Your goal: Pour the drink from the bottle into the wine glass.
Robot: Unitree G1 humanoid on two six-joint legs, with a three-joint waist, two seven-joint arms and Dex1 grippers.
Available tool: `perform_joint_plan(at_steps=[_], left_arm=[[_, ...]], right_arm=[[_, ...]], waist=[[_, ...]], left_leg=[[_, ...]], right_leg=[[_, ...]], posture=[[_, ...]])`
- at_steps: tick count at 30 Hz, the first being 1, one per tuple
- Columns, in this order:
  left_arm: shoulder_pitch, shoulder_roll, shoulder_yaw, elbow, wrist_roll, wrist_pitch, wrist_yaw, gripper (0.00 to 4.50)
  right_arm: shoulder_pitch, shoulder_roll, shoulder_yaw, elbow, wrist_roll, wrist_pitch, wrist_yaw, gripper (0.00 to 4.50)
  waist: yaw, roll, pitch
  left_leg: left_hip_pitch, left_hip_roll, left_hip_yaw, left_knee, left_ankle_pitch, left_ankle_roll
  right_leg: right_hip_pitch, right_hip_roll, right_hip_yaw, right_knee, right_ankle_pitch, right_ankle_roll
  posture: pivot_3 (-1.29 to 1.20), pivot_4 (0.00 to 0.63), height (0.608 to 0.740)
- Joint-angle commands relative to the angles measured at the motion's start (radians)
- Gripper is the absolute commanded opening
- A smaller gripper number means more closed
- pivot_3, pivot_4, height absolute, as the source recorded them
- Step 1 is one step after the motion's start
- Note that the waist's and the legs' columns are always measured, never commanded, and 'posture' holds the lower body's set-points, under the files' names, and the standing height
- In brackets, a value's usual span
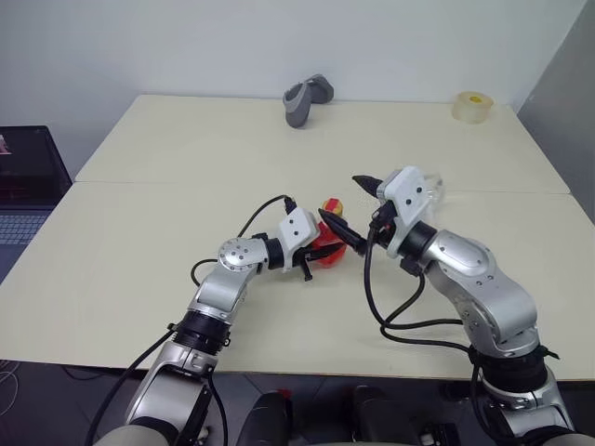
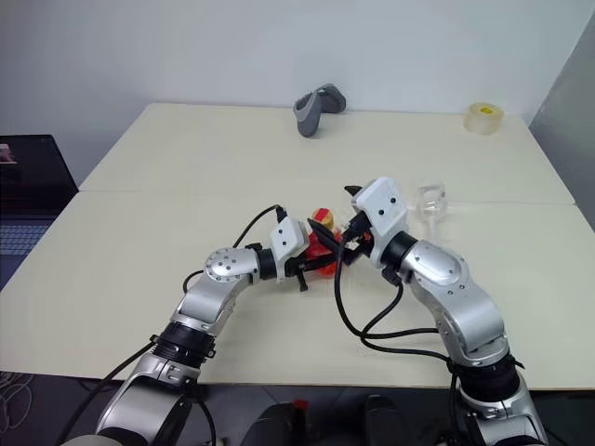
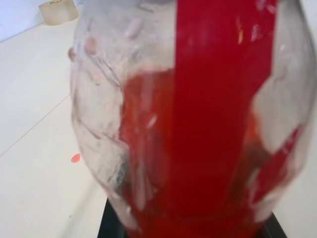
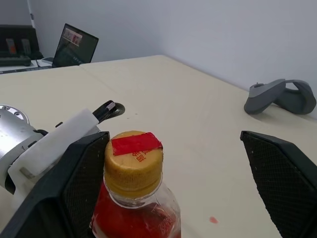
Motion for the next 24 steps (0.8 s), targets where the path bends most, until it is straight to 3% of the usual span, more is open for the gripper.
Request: perform_joint_plan(at_steps=[1, 7, 11, 15, 24], left_arm=[[-0.001, 0.004, 0.012, -0.050, -0.014, -0.010, -0.004, 0.76], [-0.006, 0.010, 0.017, -0.047, -0.018, -0.005, -0.006, 0.76], [-0.008, 0.013, 0.019, -0.047, -0.017, -0.005, -0.008, 0.76], [-0.010, 0.013, 0.020, -0.052, -0.020, 0.001, -0.010, 0.76], [-0.012, 0.008, 0.014, -0.054, -0.019, 0.006, -0.020, 0.76]], right_arm=[[0.038, -0.080, -0.128, -0.022, 0.020, 0.000, 0.030, 4.50], [0.095, -0.195, -0.177, -0.055, 0.092, 0.027, 0.125, 4.50], [0.098, -0.214, -0.182, -0.090, 0.158, 0.057, 0.170, 4.50], [0.056, -0.162, -0.138, -0.131, 0.197, 0.091, 0.132, 4.50], [-0.051, -0.013, 0.020, -0.031, 0.032, 0.012, 0.017, 4.50]], waist=[[0.002, 0.000, 0.000], [0.002, 0.000, 0.000], [-0.006, 0.000, 0.000], [-0.004, 0.000, 0.000], [-0.001, 0.000, 0.000]], left_leg=[[0.000, 0.000, 0.000, 0.000, 0.000, 0.000], [0.000, 0.000, 0.000, 0.000, 0.000, 0.000], [0.001, 0.001, 0.000, -0.001, 0.000, 0.000], [0.001, 0.001, 0.000, -0.001, 0.000, 0.000], [0.000, 0.000, 0.000, 0.000, 0.000, 0.000]], right_leg=[[0.000, 0.000, 0.000, 0.000, 0.000, 0.000], [0.001, 0.000, 0.000, -0.001, 0.000, 0.000], [0.000, 0.001, 0.000, 0.000, 0.000, 0.000], [0.000, 0.001, 0.000, 0.000, 0.000, 0.000], [0.000, 0.000, 0.000, 0.000, 0.000, 0.000]], posture=[[0.00, 0.150, 0.740], [0.00, 0.150, 0.740], [0.00, 0.150, 0.740], [0.00, 0.150, 0.740], [0.00, 0.150, 0.740]])
